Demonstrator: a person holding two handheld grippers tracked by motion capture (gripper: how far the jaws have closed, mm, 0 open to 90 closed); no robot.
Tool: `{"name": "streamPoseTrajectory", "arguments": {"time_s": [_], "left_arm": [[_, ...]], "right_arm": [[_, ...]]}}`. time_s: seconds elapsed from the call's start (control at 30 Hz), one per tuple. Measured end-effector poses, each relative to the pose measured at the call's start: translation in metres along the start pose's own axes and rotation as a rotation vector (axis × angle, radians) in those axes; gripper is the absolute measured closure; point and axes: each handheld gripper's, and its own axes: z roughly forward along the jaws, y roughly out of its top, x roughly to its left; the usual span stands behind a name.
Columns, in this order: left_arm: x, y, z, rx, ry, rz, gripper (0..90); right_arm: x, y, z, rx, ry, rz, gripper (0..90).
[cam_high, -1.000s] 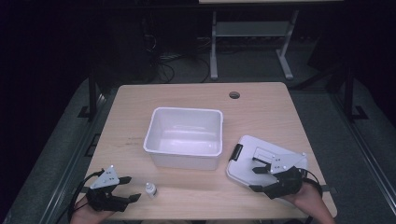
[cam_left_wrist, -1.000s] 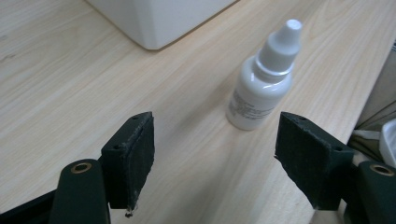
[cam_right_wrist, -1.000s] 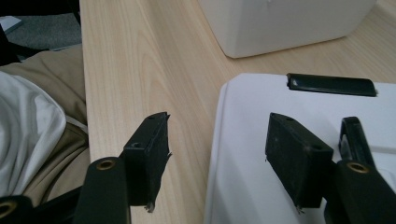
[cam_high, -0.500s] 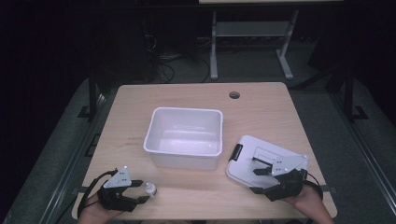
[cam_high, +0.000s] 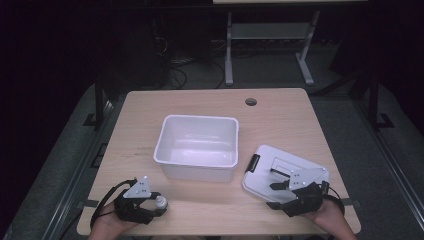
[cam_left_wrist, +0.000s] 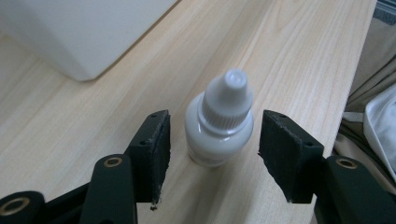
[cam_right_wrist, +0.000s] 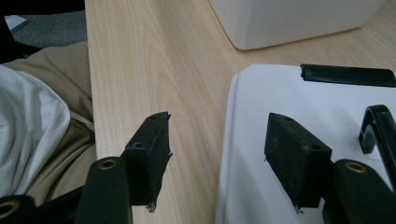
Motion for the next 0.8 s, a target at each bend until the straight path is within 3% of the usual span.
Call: {"name": "streamPoseTrajectory", "arguments": {"time_s": [0.43,0.8], "left_arm": [[0.000,0.010,-0.002,0.011,0.011,0.029,44.9],[0.000,0.020,-0.004,0.044,0.007,0.055,51.7]], "right_arm": [[0.001,0.000,0.002,0.013,-0.004,-0.006,39.2],[0.002,-0.002,0.001,0.015,-0.009,-0.010,39.2]]}}
